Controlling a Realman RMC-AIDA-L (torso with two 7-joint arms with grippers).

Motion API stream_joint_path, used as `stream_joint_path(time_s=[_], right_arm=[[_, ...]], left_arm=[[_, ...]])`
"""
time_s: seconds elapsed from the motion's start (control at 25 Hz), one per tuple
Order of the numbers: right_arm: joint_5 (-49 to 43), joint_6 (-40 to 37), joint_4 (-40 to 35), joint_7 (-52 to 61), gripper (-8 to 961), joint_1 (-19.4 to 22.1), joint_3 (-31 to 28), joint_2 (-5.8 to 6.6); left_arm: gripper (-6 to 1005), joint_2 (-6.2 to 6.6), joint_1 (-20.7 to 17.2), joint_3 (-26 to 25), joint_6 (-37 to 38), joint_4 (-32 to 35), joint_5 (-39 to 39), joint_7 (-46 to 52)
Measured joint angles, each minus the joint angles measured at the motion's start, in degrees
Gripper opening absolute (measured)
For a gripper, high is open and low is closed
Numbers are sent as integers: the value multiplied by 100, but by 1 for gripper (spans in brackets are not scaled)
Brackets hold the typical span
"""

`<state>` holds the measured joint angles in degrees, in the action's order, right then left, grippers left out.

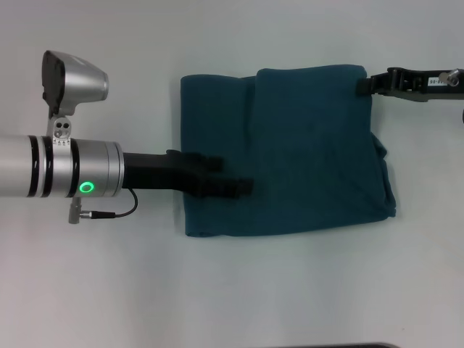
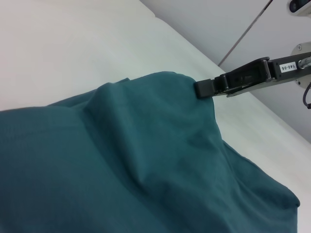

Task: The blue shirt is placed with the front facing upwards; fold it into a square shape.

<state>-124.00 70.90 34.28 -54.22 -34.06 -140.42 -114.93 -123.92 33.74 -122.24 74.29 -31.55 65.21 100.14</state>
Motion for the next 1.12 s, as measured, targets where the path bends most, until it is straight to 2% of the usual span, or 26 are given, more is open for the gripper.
stream_joint_path(time_s=[1.12], right_arm=[[25,-18,7,81,160,180,-297,57]], left_arm=[[933,9,24,6,-3,-19,21,23]])
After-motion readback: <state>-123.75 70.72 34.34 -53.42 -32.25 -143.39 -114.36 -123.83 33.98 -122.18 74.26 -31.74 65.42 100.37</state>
